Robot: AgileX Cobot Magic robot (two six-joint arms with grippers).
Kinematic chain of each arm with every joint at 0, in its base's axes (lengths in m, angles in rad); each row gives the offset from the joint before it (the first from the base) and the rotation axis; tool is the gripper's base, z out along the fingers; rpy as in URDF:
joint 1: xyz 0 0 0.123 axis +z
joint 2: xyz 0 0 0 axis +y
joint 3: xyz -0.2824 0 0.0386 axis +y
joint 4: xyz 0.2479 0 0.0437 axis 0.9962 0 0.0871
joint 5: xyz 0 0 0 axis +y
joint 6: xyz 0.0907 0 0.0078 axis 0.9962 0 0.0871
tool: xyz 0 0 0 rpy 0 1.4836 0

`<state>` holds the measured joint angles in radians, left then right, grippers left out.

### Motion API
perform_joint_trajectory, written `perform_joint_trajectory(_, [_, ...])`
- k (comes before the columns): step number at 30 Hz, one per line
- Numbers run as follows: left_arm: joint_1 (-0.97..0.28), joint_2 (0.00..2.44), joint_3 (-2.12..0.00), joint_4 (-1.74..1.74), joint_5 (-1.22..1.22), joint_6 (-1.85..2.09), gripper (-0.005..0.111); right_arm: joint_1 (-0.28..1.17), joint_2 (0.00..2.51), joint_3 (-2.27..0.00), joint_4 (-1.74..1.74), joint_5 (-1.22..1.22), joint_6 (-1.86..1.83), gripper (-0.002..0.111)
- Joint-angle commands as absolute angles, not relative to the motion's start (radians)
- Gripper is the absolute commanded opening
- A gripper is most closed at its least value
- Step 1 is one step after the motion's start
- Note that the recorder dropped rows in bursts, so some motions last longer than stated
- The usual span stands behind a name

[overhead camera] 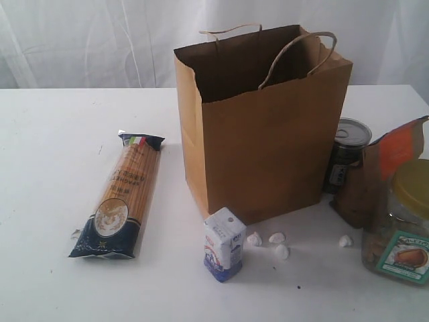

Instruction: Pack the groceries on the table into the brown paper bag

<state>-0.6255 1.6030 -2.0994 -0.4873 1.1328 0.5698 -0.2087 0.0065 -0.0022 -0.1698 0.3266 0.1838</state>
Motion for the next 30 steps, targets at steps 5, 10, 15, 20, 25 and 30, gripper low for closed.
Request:
perform_joint_trajectory(5, [-0.629, 1.402, -2.105, -0.461, 1.198, 0.547, 0.032, -0.204, 0.000, 0.000, -0.174, 0.313, 0.189, 0.000])
perform_joint_trajectory(10, [-0.629, 1.311, -2.105, -0.360, 1.221, 0.534, 0.000, -0.204, 0.000, 0.000, -0.174, 0.313, 0.189, 0.000])
perform_joint_trajectory(15, [-0.629, 1.247, -2.105, -0.180, 1.217, 0.499, 0.000, -0.204, 0.000, 0.000, -0.174, 0.313, 0.189, 0.000])
perform_joint_trajectory(20, [-0.629, 1.236, -2.105, -0.090, 1.194, 0.440, 0.000, -0.204, 0.000, 0.000, -0.174, 0.313, 0.189, 0.000])
perform_joint_trajectory(25, [-0.629, 1.231, -2.105, -0.096, 1.199, 0.388, 0.000, -0.204, 0.000, 0.000, -0.179, 0.313, 0.182, 0.000])
perform_joint_trajectory(30, [-0.629, 1.210, -2.105, -0.096, 1.221, 0.340, 0.000, -0.204, 0.000, 0.000, -0.227, 0.216, 0.194, 0.000])
